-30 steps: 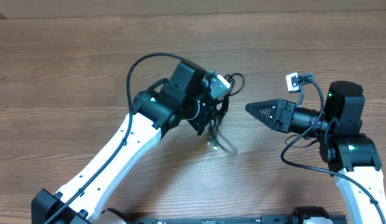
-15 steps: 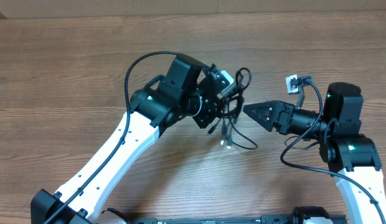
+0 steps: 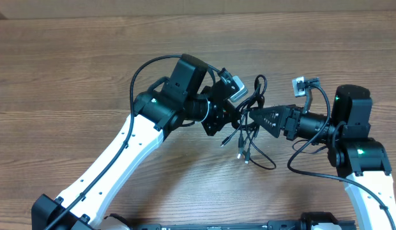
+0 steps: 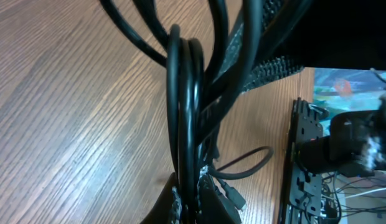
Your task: Untangle cables
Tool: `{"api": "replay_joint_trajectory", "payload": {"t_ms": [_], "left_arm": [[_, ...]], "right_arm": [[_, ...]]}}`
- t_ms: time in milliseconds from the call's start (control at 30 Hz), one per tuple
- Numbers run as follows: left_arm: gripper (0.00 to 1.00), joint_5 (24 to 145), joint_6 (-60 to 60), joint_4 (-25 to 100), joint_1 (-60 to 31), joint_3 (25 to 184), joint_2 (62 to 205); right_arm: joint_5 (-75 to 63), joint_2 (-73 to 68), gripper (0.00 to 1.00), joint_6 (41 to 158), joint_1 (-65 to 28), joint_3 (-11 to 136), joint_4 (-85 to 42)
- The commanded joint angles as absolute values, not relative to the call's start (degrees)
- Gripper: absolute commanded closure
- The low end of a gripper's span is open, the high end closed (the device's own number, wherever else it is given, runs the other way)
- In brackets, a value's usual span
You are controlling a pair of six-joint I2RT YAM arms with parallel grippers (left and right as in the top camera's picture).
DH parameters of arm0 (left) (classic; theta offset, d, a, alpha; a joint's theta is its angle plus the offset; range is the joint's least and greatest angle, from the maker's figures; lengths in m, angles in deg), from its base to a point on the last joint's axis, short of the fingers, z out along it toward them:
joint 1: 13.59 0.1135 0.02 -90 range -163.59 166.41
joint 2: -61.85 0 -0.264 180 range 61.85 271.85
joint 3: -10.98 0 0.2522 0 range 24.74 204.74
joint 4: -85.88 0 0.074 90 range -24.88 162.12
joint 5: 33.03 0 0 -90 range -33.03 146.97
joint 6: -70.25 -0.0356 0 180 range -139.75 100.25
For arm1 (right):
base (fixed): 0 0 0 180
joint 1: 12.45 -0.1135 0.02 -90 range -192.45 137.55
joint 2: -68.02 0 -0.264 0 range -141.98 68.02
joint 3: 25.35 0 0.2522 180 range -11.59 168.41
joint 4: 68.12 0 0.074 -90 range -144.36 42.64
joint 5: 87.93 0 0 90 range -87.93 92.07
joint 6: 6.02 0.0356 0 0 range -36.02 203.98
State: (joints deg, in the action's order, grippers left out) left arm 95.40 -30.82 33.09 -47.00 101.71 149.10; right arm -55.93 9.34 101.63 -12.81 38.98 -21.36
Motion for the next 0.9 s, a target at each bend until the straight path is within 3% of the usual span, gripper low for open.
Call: {"api": "replay_joint_trajectory", "payload": {"t_ms": [0,333,433,500,633,767,867], "left_arm": [[0.96,98.8,-32.0,33.4,-48.8,102.6,148.4],[0.96,97.6,-33.5,33.4,-51.1,102.6,148.4],[0.96,97.7,-33.5,33.4,-51.1,102.6,148.4],[0.96,97.7,-33.5,33.4,-51.1,102.6,148.4],[0.96,98.4,-33.5,33.4,-51.1,102.6,148.4],[0.96,98.8,-33.5,33.5,-51.1,102.6,148.4],[0.96,99.0,-33.5,33.5,-51.1,102.6,148.4]], "right_arm": [[-57.1,9.8,0.24,99.9,-12.7,39.3,-22.2],[-58.0,9.8,0.26,98.4,-12.7,39.3,-22.9],[-58.0,9.8,0.42,98.4,-12.7,39.3,-23.0],[-58.0,9.8,0.58,98.4,-12.7,39.3,-23.0],[-58.0,9.8,0.74,98.5,-12.7,39.3,-22.9],[-58.0,9.8,0.75,98.5,-12.7,39.3,-22.9],[-58.0,9.8,0.63,98.5,-12.7,39.3,-22.9]]}}
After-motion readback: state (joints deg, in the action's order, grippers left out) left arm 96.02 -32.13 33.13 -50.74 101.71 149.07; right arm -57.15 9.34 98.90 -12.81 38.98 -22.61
